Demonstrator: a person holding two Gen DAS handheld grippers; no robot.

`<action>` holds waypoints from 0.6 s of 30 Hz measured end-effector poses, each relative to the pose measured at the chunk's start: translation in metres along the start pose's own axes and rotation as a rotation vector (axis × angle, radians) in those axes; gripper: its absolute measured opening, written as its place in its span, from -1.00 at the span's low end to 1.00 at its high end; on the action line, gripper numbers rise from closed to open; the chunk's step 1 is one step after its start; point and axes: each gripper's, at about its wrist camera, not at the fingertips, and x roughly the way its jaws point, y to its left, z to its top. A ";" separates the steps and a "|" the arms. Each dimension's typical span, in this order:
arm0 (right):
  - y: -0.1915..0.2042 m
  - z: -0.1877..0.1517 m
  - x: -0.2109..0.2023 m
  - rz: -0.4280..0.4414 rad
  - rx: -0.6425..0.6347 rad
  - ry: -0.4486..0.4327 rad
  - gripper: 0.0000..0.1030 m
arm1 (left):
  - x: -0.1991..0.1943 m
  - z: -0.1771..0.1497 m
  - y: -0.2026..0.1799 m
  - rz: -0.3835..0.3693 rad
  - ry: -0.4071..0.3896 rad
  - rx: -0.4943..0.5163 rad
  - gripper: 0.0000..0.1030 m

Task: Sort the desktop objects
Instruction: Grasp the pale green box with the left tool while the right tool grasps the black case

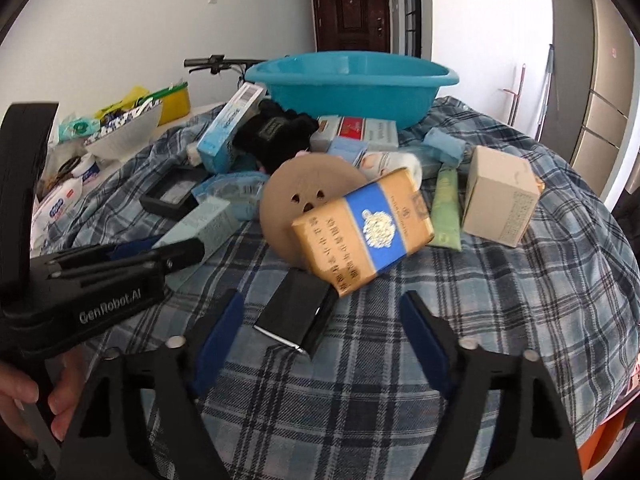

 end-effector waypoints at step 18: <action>-0.018 -0.002 0.014 0.026 0.071 0.027 -0.43 | 0.011 0.004 -0.009 0.058 -0.003 0.035 -0.36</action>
